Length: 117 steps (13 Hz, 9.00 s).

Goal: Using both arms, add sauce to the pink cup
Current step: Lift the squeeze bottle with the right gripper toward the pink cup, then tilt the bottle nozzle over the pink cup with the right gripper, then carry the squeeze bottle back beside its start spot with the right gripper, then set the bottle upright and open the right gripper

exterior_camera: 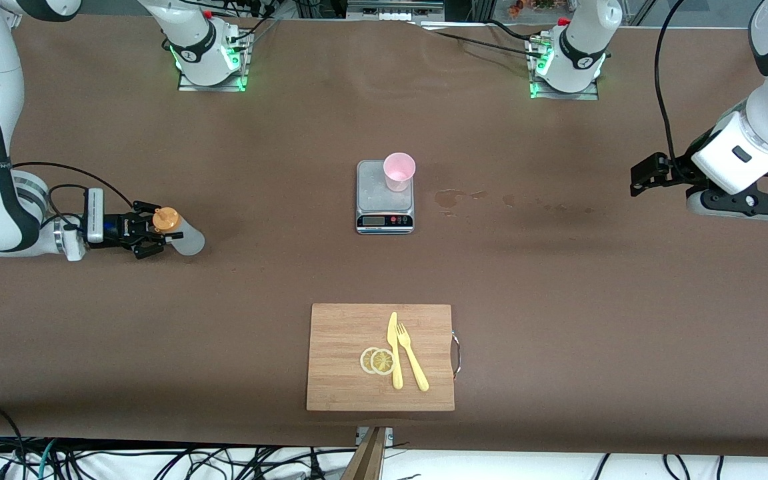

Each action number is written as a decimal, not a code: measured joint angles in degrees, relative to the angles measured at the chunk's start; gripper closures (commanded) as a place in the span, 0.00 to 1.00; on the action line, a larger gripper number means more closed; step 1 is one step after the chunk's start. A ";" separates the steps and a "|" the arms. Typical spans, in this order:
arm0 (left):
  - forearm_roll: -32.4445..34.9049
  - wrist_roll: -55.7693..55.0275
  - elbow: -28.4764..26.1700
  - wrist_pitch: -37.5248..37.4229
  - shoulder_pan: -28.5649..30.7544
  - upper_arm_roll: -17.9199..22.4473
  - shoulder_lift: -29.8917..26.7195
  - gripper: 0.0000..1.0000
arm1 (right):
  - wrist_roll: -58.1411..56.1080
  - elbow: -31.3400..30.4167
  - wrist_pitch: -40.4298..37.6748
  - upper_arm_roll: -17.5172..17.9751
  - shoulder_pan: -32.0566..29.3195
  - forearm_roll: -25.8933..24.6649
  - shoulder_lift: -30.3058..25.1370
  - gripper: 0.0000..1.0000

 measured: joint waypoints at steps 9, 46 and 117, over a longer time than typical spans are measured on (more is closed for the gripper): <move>0.00 0.00 0.00 -0.16 0.01 0.05 0.00 0.00 | 38.37 0.10 15.37 0.06 18.83 -9.16 -13.63 0.98; 0.00 0.00 0.02 -0.48 0.02 0.08 0.01 0.00 | 112.22 1.28 8.05 5.13 59.39 -50.25 -16.77 0.97; 1.93 0.00 1.58 -1.73 -0.08 -0.03 0.17 0.00 | 2.89 -0.28 -1.53 0.84 -3.36 0.67 2.38 0.00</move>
